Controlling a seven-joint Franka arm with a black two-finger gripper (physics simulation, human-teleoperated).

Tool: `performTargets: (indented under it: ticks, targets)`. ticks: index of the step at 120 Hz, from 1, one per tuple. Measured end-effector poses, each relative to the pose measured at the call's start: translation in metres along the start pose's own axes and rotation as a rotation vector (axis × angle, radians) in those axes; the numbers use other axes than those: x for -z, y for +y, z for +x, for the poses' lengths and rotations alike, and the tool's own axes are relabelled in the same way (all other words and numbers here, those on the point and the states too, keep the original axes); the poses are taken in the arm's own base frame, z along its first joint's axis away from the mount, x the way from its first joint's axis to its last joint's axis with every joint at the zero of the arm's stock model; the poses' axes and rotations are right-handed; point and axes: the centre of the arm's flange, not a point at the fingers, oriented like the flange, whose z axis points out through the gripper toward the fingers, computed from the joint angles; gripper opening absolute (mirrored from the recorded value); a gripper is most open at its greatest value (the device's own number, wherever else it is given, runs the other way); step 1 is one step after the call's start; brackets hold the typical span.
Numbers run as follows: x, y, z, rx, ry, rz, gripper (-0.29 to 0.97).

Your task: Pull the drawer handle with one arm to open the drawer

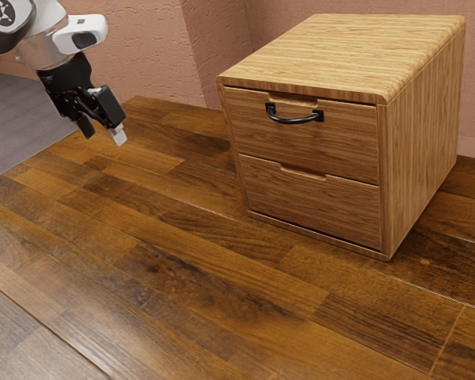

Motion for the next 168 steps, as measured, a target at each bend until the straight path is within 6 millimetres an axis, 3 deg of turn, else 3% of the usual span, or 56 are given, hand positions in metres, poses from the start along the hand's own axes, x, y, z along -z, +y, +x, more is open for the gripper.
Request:
performTargets:
  ticks: [19,21,26,28,31,35,52,70,87,100,121,131,138,147,168]
  targets:
    - [0.004,0.002,-0.001,-0.018,0.008,0.003,0.66]
    - [0.016,0.004,-0.003,-0.023,0.028,0.011,0.66]
    - [0.106,0.027,-0.032,-0.060,0.192,0.044,0.66]
    - [0.130,0.036,-0.044,-0.074,0.237,0.051,0.66]
    - [0.149,0.045,-0.053,-0.090,0.273,0.055,0.66]
    - [0.155,0.052,-0.054,-0.107,0.285,0.056,0.66]
    - [0.130,0.066,-0.027,-0.298,0.255,0.079,0.66]
    - [0.107,0.086,-0.017,-0.507,0.182,0.101,0.66]
    - [0.083,0.120,-0.004,-0.702,0.118,0.121,0.66]
    - [0.062,0.169,0.004,-0.883,0.074,0.160,0.66]
    - [0.013,0.284,0.006,-1.209,0.007,0.136,0.66]
    - [0.007,0.330,0.001,-1.342,0.014,0.159,0.66]
    - [0.005,0.352,0.000,-1.412,0.032,0.180,0.66]
    - [0.000,0.361,0.008,-1.463,0.057,0.208,0.66]
    - [-0.009,0.339,0.036,-1.490,0.109,0.288,0.66]
